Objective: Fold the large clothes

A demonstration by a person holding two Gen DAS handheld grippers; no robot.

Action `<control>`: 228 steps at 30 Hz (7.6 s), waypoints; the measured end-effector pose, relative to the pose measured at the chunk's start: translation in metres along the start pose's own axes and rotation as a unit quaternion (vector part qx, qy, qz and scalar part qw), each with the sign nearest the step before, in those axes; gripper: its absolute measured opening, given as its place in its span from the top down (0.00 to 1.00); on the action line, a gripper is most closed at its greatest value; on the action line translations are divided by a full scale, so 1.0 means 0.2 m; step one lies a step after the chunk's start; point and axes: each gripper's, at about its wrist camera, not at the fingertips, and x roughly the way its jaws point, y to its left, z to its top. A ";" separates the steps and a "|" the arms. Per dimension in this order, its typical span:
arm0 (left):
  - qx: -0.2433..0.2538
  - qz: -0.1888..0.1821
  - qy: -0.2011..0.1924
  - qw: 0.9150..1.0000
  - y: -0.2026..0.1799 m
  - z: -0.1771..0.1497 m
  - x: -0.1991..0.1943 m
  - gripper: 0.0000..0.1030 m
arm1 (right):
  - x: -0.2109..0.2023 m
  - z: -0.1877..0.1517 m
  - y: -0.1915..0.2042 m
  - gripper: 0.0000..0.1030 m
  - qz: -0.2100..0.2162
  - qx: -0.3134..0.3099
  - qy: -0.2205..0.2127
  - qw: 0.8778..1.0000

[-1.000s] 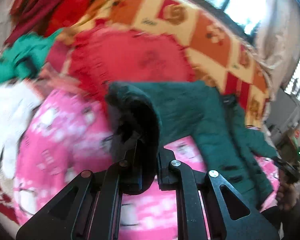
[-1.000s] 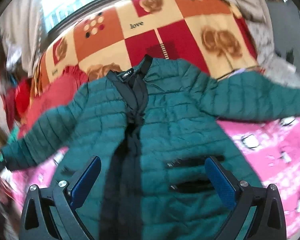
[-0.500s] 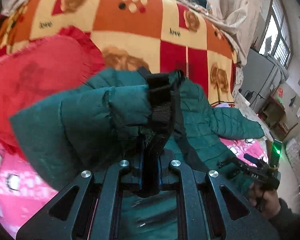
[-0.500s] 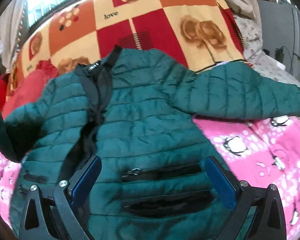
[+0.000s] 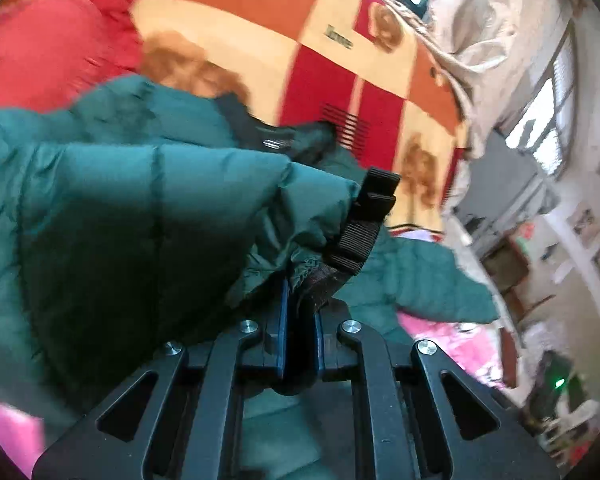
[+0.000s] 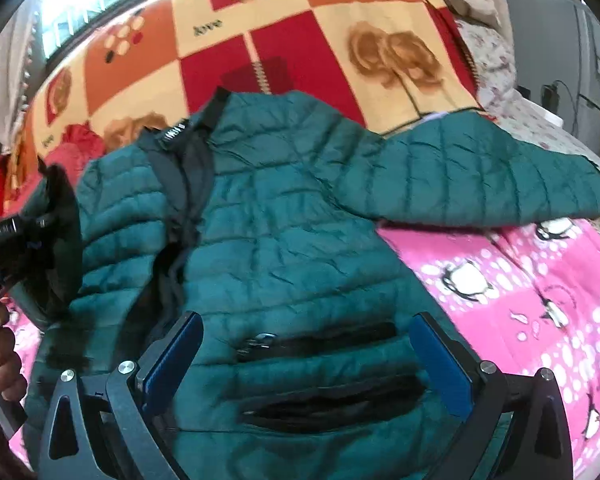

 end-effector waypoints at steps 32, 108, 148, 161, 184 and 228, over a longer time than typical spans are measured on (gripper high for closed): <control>-0.052 0.313 -0.158 0.935 0.22 0.02 -0.31 0.41 | 0.54 0.33 0.54 0.14 0.283 -0.081 0.058 0.954; -0.078 0.318 -0.056 0.943 0.42 0.04 -0.03 0.36 | 0.53 0.42 0.11 0.61 0.101 -0.047 0.029 0.993; -0.024 0.264 -0.033 0.964 0.08 -0.05 -0.02 0.36 | 0.05 0.26 -1.75 0.29 0.043 0.302 -0.148 0.941; -0.023 0.274 -0.029 0.961 0.11 -0.05 0.00 0.36 | 0.03 0.32 -1.69 0.88 -0.014 0.292 -0.182 0.939; -0.083 0.289 -0.028 0.953 0.27 -0.03 -0.04 0.36 | 0.46 0.42 0.08 0.89 0.154 0.016 -0.021 0.988; -0.003 -0.032 0.128 0.991 -0.37 -0.24 0.45 0.36 | 0.31 -0.01 -0.23 0.13 0.049 -0.215 0.147 0.964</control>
